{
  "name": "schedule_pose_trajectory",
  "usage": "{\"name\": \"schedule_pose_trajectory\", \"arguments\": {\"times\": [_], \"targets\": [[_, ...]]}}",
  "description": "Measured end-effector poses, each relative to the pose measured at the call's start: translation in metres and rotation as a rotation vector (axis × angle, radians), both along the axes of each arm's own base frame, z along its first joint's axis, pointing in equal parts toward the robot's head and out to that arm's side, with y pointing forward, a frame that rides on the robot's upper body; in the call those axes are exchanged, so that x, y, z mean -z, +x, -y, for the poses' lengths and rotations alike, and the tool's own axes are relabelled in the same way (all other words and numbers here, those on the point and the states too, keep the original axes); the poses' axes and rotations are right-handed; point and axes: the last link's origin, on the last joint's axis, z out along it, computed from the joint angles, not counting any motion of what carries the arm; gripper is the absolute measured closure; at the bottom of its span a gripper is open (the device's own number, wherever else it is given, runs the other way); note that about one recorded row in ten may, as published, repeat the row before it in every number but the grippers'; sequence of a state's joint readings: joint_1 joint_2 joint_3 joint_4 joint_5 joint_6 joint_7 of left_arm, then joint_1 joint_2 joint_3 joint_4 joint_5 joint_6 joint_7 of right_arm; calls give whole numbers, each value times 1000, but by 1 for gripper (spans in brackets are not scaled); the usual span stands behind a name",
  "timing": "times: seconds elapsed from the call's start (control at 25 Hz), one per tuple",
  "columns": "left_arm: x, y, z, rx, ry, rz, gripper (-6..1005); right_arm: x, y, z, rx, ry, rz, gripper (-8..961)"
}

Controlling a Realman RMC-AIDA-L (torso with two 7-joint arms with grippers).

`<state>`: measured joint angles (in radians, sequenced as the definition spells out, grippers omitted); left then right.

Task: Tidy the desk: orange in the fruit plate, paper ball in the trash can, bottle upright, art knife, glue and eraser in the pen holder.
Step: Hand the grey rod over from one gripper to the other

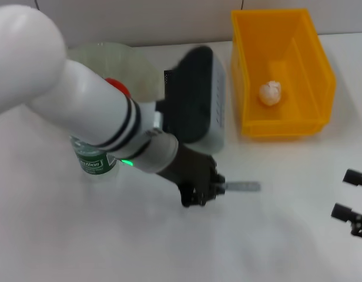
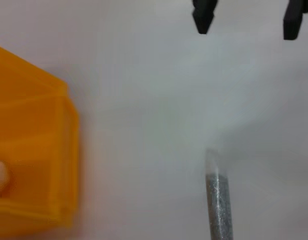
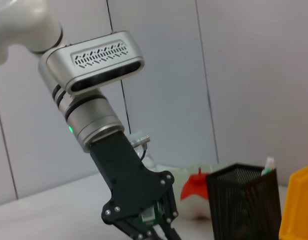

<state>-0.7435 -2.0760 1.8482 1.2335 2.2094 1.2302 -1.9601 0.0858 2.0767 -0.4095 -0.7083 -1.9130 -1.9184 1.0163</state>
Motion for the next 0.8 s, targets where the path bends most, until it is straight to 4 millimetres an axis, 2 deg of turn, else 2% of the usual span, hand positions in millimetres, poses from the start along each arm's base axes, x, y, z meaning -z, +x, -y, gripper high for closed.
{"name": "schedule_pose_trajectory", "arguments": {"times": [0.28, 0.48, 0.64, 0.8], "targets": [[-35, 15, -6, -47, 65, 237, 862, -6, -1, -1, -13, 28, -3, 231], [-61, 26, -9, -82, 106, 511, 864, -5, -3, -4, -23, 31, -5, 232], [-70, 25, -16, -111, 226, 716, 865, -5, -5, -7, -31, 31, -7, 232], [-65, 19, -22, -173, 307, 863, 866, -4, -6, -8, -38, 32, -9, 232]]}}
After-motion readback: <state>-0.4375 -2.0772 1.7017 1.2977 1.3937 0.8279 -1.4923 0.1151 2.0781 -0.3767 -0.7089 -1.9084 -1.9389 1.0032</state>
